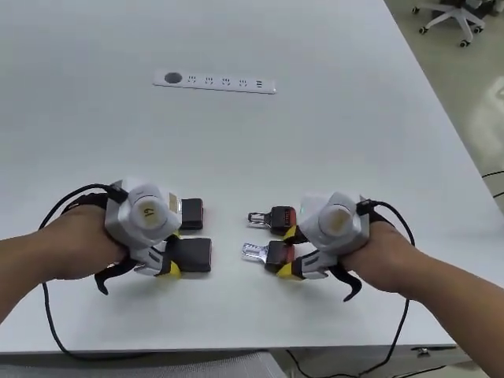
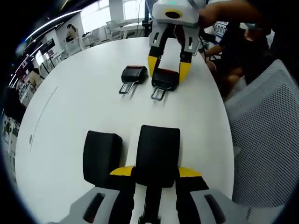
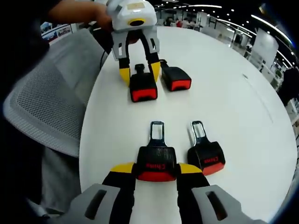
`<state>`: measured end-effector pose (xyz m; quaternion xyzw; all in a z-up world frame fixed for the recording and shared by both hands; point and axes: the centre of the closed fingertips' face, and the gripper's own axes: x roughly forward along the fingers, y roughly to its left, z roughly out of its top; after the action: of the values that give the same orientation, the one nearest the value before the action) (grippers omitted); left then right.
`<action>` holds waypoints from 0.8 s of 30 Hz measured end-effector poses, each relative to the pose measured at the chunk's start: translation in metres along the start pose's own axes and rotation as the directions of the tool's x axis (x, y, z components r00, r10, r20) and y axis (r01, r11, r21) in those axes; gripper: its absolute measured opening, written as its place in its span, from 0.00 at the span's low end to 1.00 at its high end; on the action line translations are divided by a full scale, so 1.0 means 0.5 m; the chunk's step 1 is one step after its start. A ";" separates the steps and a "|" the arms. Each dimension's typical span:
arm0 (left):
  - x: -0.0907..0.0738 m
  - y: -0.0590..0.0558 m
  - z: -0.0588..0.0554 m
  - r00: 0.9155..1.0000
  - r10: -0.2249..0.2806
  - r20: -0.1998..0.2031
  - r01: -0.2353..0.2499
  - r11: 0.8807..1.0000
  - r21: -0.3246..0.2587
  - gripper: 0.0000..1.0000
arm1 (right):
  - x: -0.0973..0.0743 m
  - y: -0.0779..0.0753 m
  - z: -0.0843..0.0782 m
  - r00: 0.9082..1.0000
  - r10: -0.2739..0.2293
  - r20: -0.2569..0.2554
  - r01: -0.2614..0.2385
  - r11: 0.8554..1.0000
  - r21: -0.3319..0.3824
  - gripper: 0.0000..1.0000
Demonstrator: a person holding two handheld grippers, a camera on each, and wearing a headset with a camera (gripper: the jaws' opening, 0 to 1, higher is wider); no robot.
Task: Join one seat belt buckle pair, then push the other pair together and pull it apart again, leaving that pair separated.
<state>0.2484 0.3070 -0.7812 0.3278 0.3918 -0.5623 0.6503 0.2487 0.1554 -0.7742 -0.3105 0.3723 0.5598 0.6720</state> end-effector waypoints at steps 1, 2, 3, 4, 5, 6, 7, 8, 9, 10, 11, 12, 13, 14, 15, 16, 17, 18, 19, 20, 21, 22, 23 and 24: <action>0.000 0.000 0.000 1.000 0.000 0.002 0.000 1.000 0.000 0.34 | 0.002 0.000 -0.002 1.000 0.005 -0.007 -0.005 1.000 -0.013 0.31; -0.001 -0.001 0.002 1.000 0.000 0.003 0.000 1.000 0.000 0.34 | 0.003 0.001 -0.003 1.000 0.009 -0.011 -0.009 1.000 -0.019 0.31; -0.002 -0.002 0.002 1.000 0.000 0.002 0.000 1.000 0.002 0.34 | 0.009 -0.001 -0.007 1.000 0.015 -0.015 -0.016 1.000 -0.021 0.31; 0.000 0.000 0.001 1.000 0.000 0.000 0.000 1.000 0.003 0.34 | 0.011 -0.001 -0.009 1.000 0.021 -0.019 -0.022 0.999 -0.026 0.32; 0.000 0.000 0.000 1.000 -0.001 -0.003 0.001 1.000 0.006 0.34 | 0.011 0.000 -0.010 0.999 0.030 -0.025 -0.030 0.999 -0.032 0.32; 0.000 0.001 -0.001 1.000 -0.002 -0.005 0.002 1.000 0.009 0.34 | 0.011 0.001 -0.011 0.999 0.035 -0.030 -0.036 0.999 -0.040 0.32; 0.000 0.001 -0.001 1.000 -0.002 -0.008 0.002 1.000 0.013 0.34 | 0.011 0.002 -0.012 0.998 0.042 -0.039 -0.044 0.997 -0.056 0.32; -0.001 0.001 -0.001 1.000 -0.002 -0.011 0.003 1.000 0.014 0.34 | 0.011 0.003 -0.013 0.998 0.046 -0.044 -0.049 0.997 -0.065 0.32; 0.000 0.001 -0.001 1.000 -0.002 -0.016 0.003 1.000 0.014 0.34 | 0.012 0.003 -0.014 0.998 0.049 -0.048 -0.053 0.996 -0.071 0.32; -0.001 -0.001 0.001 1.000 -0.003 -0.023 0.004 1.000 0.023 0.34 | 0.012 0.003 -0.015 0.997 0.055 -0.054 -0.060 0.993 -0.098 0.32; -0.001 -0.002 0.001 1.000 -0.006 -0.029 0.006 1.000 0.027 0.34 | 0.013 0.002 -0.016 0.996 0.059 -0.060 -0.065 0.992 -0.111 0.32; -0.002 -0.001 -0.001 0.999 -0.012 -0.040 0.013 0.999 0.041 0.34 | 0.013 0.002 -0.015 0.996 0.061 -0.058 -0.067 0.992 -0.105 0.32; -0.002 -0.001 -0.002 0.999 -0.014 -0.046 0.017 0.998 0.053 0.34 | 0.012 0.002 -0.014 0.996 0.064 -0.059 -0.070 0.992 -0.109 0.32; -0.001 -0.004 0.001 0.998 -0.017 -0.053 0.021 0.998 0.065 0.34 | 0.012 0.002 -0.014 0.996 0.066 -0.062 -0.073 0.991 -0.116 0.32; 0.000 -0.004 0.001 0.998 -0.019 -0.055 0.023 0.997 0.069 0.34 | 0.012 0.003 -0.013 0.996 0.068 -0.063 -0.076 0.990 -0.121 0.32; -0.001 -0.003 0.000 0.998 -0.019 -0.057 0.023 0.997 0.070 0.33 | 0.011 0.004 -0.013 0.996 0.069 -0.065 -0.076 0.990 -0.122 0.32; -0.001 -0.003 0.000 0.998 -0.022 -0.059 0.027 0.996 0.089 0.33 | 0.011 0.004 -0.013 0.995 0.070 -0.065 -0.077 0.989 -0.124 0.32; -0.001 -0.004 -0.001 0.998 -0.024 -0.056 0.029 0.995 0.093 0.33 | 0.012 0.004 -0.012 0.995 0.070 -0.066 -0.078 0.989 -0.127 0.32; -0.001 -0.003 -0.001 0.998 -0.024 -0.055 0.029 0.995 0.096 0.33 | 0.012 0.004 -0.012 0.995 0.070 -0.066 -0.078 0.989 -0.128 0.32; -0.001 -0.004 0.000 0.998 -0.025 -0.053 0.030 0.995 0.098 0.33 | 0.012 0.004 -0.012 0.995 0.068 -0.066 -0.076 0.989 -0.125 0.32; -0.001 -0.004 -0.001 0.998 -0.026 -0.050 0.031 0.995 0.100 0.33 | 0.012 0.005 -0.012 0.996 0.068 -0.065 -0.077 0.988 -0.132 0.32; 0.000 -0.003 -0.001 0.999 -0.027 -0.048 0.031 0.995 0.098 0.33 | 0.013 0.006 -0.011 0.996 0.070 -0.058 -0.077 0.987 -0.138 0.32; -0.001 -0.003 -0.001 0.999 -0.027 -0.044 0.031 0.995 0.096 0.33 | 0.013 0.005 -0.011 0.996 0.067 -0.056 -0.074 0.988 -0.132 0.32; -0.001 -0.004 -0.001 0.999 -0.028 -0.043 0.032 0.995 0.096 0.33 | 0.012 0.005 -0.011 0.996 0.067 -0.055 -0.073 0.989 -0.130 0.32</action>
<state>0.2463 0.3075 -0.7810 0.3644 0.3825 -0.5833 0.6169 0.2458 0.1547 -0.7823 -0.3551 0.3621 0.5984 0.6202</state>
